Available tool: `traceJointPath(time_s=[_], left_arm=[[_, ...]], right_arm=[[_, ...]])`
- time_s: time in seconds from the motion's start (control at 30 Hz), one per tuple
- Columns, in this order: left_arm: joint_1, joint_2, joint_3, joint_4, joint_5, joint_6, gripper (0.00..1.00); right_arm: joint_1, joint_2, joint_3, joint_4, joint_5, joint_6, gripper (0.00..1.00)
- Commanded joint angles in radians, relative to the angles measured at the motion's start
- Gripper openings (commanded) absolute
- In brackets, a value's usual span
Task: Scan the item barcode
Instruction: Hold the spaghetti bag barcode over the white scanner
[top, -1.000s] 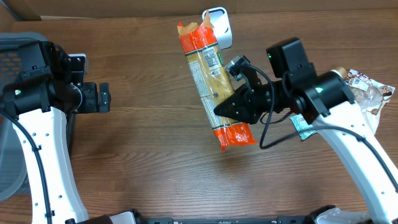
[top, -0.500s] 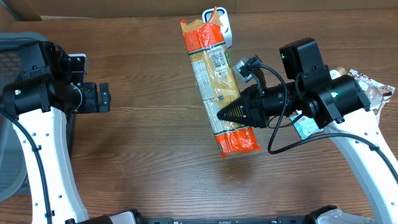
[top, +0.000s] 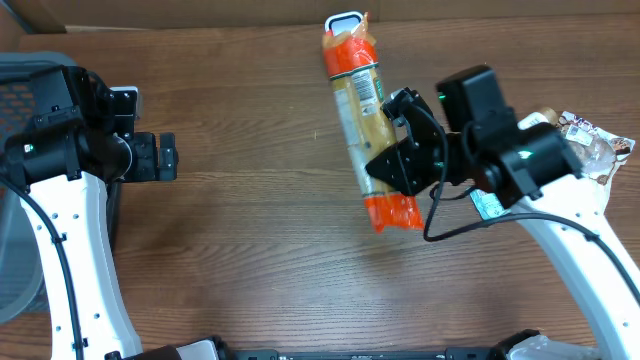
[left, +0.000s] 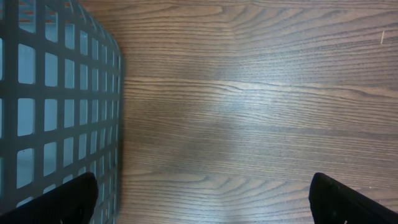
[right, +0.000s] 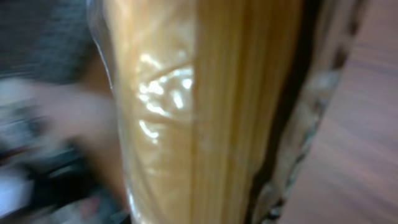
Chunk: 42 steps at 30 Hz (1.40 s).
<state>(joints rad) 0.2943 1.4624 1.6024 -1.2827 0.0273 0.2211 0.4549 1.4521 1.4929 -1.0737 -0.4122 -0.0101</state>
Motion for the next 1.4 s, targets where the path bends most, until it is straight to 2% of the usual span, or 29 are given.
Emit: traceJointPath(time_s=[0.0, 0.17, 0.37, 0.47, 0.63, 0.77, 0.83, 1.0, 1.17, 1.37], left_arm=[[-0.002, -0.011, 0.003, 0.001, 0.015, 0.026, 1.00], [-0.002, -0.011, 0.003, 0.001, 0.015, 0.026, 1.00], [-0.002, -0.011, 0.003, 0.001, 0.015, 0.026, 0.99], [-0.002, -0.011, 0.003, 0.001, 0.015, 0.026, 0.99], [-0.002, -0.011, 0.003, 0.001, 0.015, 0.026, 0.99], [-0.002, -0.011, 0.003, 0.001, 0.015, 0.026, 1.00], [-0.002, -0.011, 0.003, 0.001, 0.015, 0.026, 1.00], [-0.002, -0.011, 0.003, 0.001, 0.015, 0.026, 1.00], [-0.002, -0.011, 0.003, 0.001, 0.015, 0.026, 1.00], [-0.002, -0.011, 0.003, 0.001, 0.015, 0.026, 0.99]], right_arm=[[0.043, 0.063, 0.045, 0.074, 0.492, 0.048, 0.04], [0.068, 0.222, 0.045, 0.277, 0.906, 0.033, 0.04], [0.068, 0.405, 0.045, 0.679, 1.258, -0.306, 0.04], [0.064, 0.493, 0.045, 0.964, 1.316, -0.578, 0.04], [0.054, 0.636, 0.045, 1.346, 1.340, -0.953, 0.04], [0.037, 0.743, 0.045, 1.501, 1.320, -1.221, 0.04], [0.020, 0.790, 0.046, 1.534, 1.308, -1.299, 0.04], [-0.023, 0.869, 0.046, 1.621, 1.309, -1.326, 0.04], [-0.039, 0.877, 0.048, 1.695, 1.308, -1.328, 0.04], [-0.038, 0.877, 0.079, 1.709, 1.283, -1.330, 0.04]])
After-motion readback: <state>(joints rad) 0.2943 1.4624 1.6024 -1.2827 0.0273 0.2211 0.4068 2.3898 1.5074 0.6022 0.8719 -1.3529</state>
